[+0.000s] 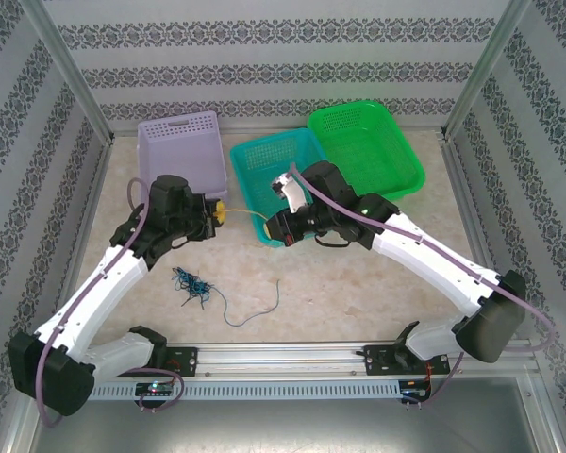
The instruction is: Untangle the cables
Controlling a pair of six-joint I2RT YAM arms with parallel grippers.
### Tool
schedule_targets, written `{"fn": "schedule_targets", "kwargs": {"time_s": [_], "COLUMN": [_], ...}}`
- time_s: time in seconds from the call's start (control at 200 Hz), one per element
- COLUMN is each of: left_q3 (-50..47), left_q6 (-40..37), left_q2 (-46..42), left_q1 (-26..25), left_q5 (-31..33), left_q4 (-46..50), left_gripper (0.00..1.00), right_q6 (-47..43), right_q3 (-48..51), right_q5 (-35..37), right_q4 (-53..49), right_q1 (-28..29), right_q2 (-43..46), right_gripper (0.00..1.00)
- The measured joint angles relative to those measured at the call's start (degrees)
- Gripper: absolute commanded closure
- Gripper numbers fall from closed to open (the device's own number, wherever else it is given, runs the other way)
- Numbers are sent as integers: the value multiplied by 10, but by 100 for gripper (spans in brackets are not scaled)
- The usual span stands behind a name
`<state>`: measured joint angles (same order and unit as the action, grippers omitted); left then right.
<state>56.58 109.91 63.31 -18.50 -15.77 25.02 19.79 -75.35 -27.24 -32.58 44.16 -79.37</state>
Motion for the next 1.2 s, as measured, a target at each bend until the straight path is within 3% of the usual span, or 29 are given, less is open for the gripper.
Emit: {"fn": "schedule_targets", "kwargs": {"time_s": [0.435, 0.585, 0.824, 0.954, 1.019, 1.124, 1.199], "left_q3": [311, 353, 379, 390, 402, 419, 422], "left_q6": [-387, -453, -494, -502, -502, -504, -501], "left_q2": [189, 228, 264, 285, 306, 336, 346], "left_q1": [18, 21, 20, 17, 17, 16, 14], "left_q5": [-86, -82, -85, -86, -85, -86, -85], "left_q4": [99, 117, 117, 109, 102, 102, 104], "left_gripper": [99, 100, 100, 58, 42, 24, 20], "right_q6": [36, 76, 110, 119, 127, 147, 166], "right_q3": [-43, -61, -76, -79, -81, -89, -97], "right_q5": [-88, -108, -141, -146, -146, -137, -127], "right_q4": [-15, -19, -19, -34, -43, -56, -61], "right_q1": [-23, -65, -100, -108, -119, -155, -193], "right_q2": [-25, -26, -31, -32, -32, -32, -30], "right_gripper": [100, 100, 100, 100, 100, 100, 100]}}
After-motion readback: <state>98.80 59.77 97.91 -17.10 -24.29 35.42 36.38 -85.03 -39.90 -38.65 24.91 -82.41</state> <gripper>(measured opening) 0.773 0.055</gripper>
